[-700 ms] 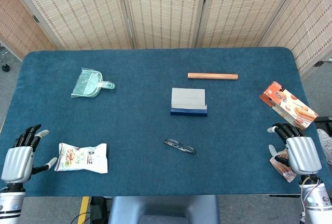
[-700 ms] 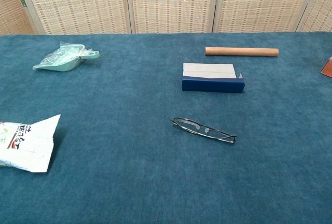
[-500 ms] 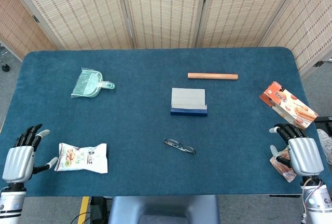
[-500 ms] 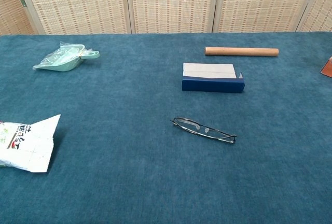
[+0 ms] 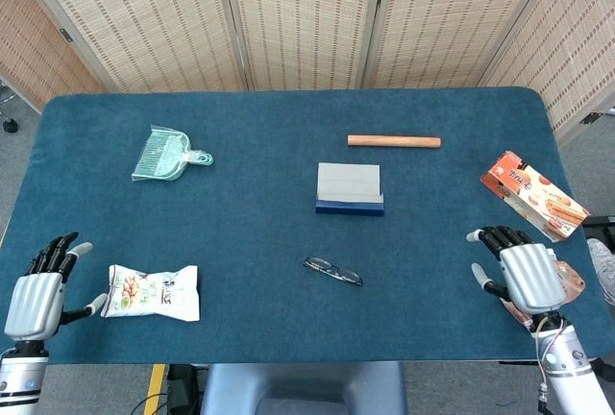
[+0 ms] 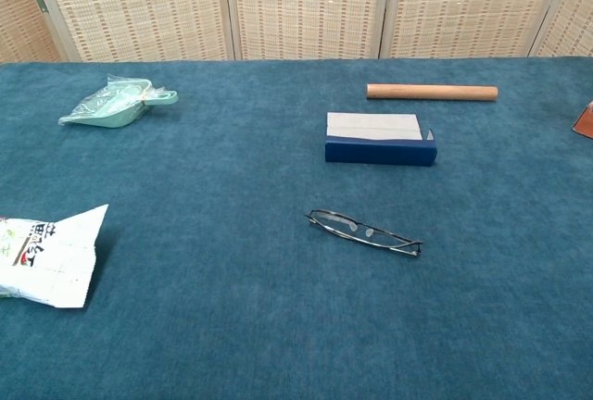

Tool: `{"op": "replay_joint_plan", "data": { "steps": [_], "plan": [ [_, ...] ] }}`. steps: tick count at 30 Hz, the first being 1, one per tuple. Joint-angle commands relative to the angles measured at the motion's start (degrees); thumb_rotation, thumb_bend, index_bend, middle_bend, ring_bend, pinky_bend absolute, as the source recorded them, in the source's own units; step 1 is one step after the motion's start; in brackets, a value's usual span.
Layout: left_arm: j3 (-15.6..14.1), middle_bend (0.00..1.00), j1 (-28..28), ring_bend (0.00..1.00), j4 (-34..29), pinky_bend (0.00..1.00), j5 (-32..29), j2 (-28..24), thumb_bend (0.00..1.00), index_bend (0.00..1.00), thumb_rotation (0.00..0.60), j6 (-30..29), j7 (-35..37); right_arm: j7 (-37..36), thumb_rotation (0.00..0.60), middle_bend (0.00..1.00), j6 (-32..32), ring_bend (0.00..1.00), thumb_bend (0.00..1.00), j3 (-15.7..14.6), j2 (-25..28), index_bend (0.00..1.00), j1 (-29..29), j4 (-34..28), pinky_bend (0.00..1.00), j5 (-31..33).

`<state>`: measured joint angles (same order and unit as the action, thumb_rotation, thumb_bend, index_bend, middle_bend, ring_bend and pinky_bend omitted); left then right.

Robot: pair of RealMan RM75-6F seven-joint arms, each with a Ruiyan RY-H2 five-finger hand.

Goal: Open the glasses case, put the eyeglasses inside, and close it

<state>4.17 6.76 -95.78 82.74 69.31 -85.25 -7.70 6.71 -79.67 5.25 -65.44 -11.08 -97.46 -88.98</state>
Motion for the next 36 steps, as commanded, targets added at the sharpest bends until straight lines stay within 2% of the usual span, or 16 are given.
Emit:
{"op": "replay_joint_plan", "data": {
  "steps": [1, 4, 5, 6, 9, 16, 23, 29, 36],
  "plan": [
    [-0.08, 0.12, -0.09, 0.11, -0.13, 0.19, 0.10, -0.14, 0.20, 0.24, 0.600, -0.11, -0.05, 2.48, 0.600, 0.49, 5.17, 0.57, 0.37, 1.98, -0.86, 0.34, -3.79, -1.31, 0.53, 2.92],
    [-0.21, 0.12, -0.28, 0.11, -0.43, 0.19, 0.31, -0.40, 0.20, 0.24, 0.600, -0.38, -0.18, 2.95, 0.600, 0.73, 10.55, 0.78, 0.46, 3.86, -2.12, 0.34, -7.44, -1.26, 0.73, 6.51],
    [-0.28, 0.12, -0.36, 0.11, -0.51, 0.19, 0.27, -0.48, 0.20, 0.24, 0.600, -0.38, -0.28, 2.51, 0.600, 0.83, 12.64, 0.87, 0.52, 4.34, -2.36, 0.34, -8.65, -1.36, 0.83, 7.78],
    [-0.34, 0.12, -0.44, 0.11, -0.60, 0.19, 0.18, -0.57, 0.20, 0.24, 0.600, -0.36, -0.39, 2.10, 0.600, 0.90, 14.53, 0.94, 0.56, 4.89, -2.65, 0.34, -9.86, -1.22, 0.89, 8.96],
    [-0.47, 0.12, -0.71, 0.11, -0.84, 0.19, -0.11, -0.73, 0.20, 0.24, 0.600, -0.40, -0.60, 3.80, 0.600, 0.98, 19.45, 1.00, 0.64, 6.33, -4.19, 0.34, -13.60, 0.75, 0.99, 12.46],
    [-0.53, 0.12, -0.81, 0.11, -0.96, 0.19, -0.34, -0.89, 0.20, 0.24, 0.600, -0.19, -0.87, 13.86, 0.600, 1.00, 28.00, 1.00, 0.78, 8.28, -9.54, 0.34, -21.91, 6.49, 1.00, 22.71],
    [-0.55, 0.12, -1.16, 0.11, -0.62, 0.19, -0.93, -0.95, 0.20, 0.24, 0.600, -0.17, -0.64, 17.77, 0.600, 1.00, 34.48, 1.00, 0.89, 8.89, -14.20, 0.34, -28.41, 14.41, 1.00, 31.35],
    [-0.59, 0.12, -1.30, 0.11, -0.44, 0.19, -1.17, -0.98, 0.20, 0.24, 0.600, -0.02, -0.59, 20.03, 0.600, 1.00, 37.96, 1.00, 0.90, 8.15, -17.99, 0.34, -32.99, 21.23, 1.00, 35.49],
    [-0.44, 0.12, -1.24, 0.11, -0.43, 0.19, -1.40, -0.99, 0.20, 0.24, 0.600, 0.18, -0.87, 19.85, 0.600, 1.00, 39.63, 1.00, 0.91, 7.69, -21.59, 0.34, -36.32, 26.55, 1.00, 37.37]
  ]
}}
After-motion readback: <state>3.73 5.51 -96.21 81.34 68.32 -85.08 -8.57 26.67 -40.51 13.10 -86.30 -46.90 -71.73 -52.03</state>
